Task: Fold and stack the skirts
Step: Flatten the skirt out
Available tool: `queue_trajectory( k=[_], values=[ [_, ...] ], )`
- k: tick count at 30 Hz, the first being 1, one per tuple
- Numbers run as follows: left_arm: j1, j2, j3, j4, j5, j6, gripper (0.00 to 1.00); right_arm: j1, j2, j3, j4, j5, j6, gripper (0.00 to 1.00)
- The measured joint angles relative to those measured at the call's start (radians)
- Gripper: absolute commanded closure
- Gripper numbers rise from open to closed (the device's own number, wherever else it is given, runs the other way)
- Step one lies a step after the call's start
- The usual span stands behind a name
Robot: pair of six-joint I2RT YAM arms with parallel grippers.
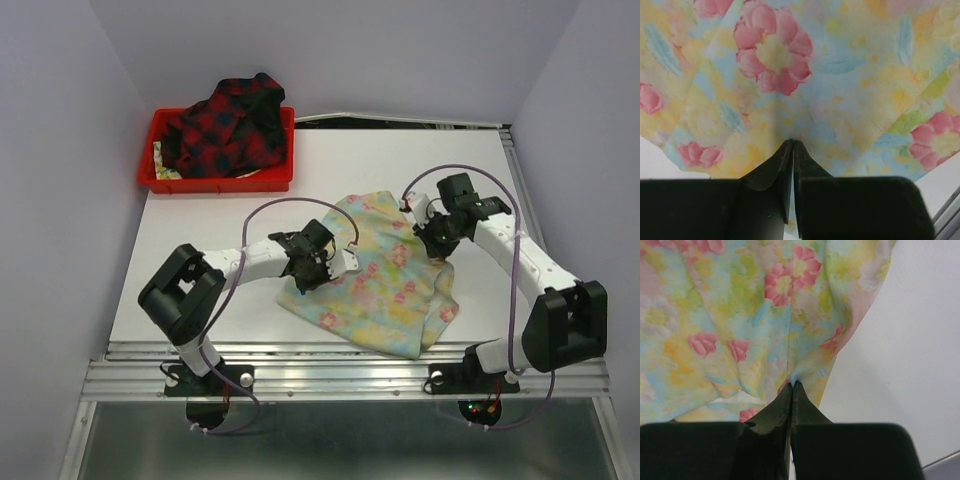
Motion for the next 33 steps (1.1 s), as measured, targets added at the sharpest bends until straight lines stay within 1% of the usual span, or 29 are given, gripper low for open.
queue_trajectory(
  k=[3, 6, 9, 11, 12, 14, 15, 16, 17, 18, 19, 20, 21, 22, 24, 26, 29, 33],
  values=[
    [-0.014, -0.038, -0.039, -0.022, 0.014, 0.029, 0.9, 0.0, -0.05, -0.031, -0.037, -0.078, -0.072, 0.99],
    [-0.025, -0.074, -0.057, -0.122, 0.078, 0.076, 0.9, 0.004, -0.092, -0.1, -0.088, -0.136, -0.166, 0.99],
    [-0.016, -0.138, -0.055, -0.243, 0.166, 0.124, 0.89, 0.005, -0.137, -0.173, -0.134, -0.154, -0.277, 0.99],
    [0.024, -0.191, -0.015, -0.309, 0.209, 0.148, 0.87, 0.008, -0.196, -0.233, -0.153, -0.154, -0.347, 0.99],
    [0.047, -0.207, 0.009, -0.323, 0.224, 0.155, 0.85, 0.011, -0.225, -0.258, -0.156, -0.154, -0.375, 0.99],
    [0.126, -0.23, 0.123, -0.325, 0.241, 0.166, 0.79, 0.026, -0.315, -0.329, -0.165, -0.138, -0.437, 0.99],
    [0.153, -0.225, 0.181, -0.311, 0.241, 0.169, 0.7, 0.036, -0.348, -0.356, -0.17, -0.126, -0.471, 0.99],
    [0.182, -0.213, 0.239, -0.294, 0.24, 0.171, 0.64, 0.049, -0.372, -0.38, -0.168, -0.112, -0.503, 0.99],
    [0.202, -0.185, 0.308, -0.278, 0.238, 0.179, 0.54, 0.056, -0.383, -0.396, -0.166, -0.101, -0.522, 0.99],
    [0.222, -0.143, 0.383, -0.262, 0.234, 0.19, 0.27, 0.067, -0.393, -0.416, -0.161, -0.087, -0.543, 0.99],
    [0.23, -0.106, 0.438, -0.249, 0.233, 0.198, 0.17, 0.074, -0.396, -0.428, -0.158, -0.074, -0.558, 0.99],
    [0.237, -0.045, 0.513, -0.249, 0.231, 0.224, 0.02, 0.089, -0.396, -0.439, -0.152, -0.058, -0.571, 0.99],
    [0.239, 0.034, 0.599, -0.238, 0.232, 0.243, 0.02, 0.103, -0.395, -0.443, -0.15, -0.047, -0.577, 0.99],
    [0.239, 0.08, 0.639, -0.237, 0.232, 0.262, 0.02, 0.123, -0.393, -0.444, -0.144, -0.032, -0.582, 0.99],
    [0.238, 0.24, 0.788, -0.238, 0.25, 0.303, 0.01, 0.166, -0.385, -0.444, -0.127, -0.009, -0.586, 0.99],
    [0.237, 0.35, 0.876, -0.259, 0.288, 0.377, 0.01, 0.198, -0.373, -0.444, -0.114, 0.01, -0.587, 0.99],
    [0.233, 0.435, 0.919, -0.262, 0.33, 0.473, 0.02, 0.221, -0.355, -0.444, -0.104, 0.031, -0.591, 0.99],
    [0.2, 0.468, 0.933, -0.264, 0.334, 0.625, 0.02, 0.252, -0.373, -0.494, -0.069, 0.074, -0.624, 0.99]
  ],
)
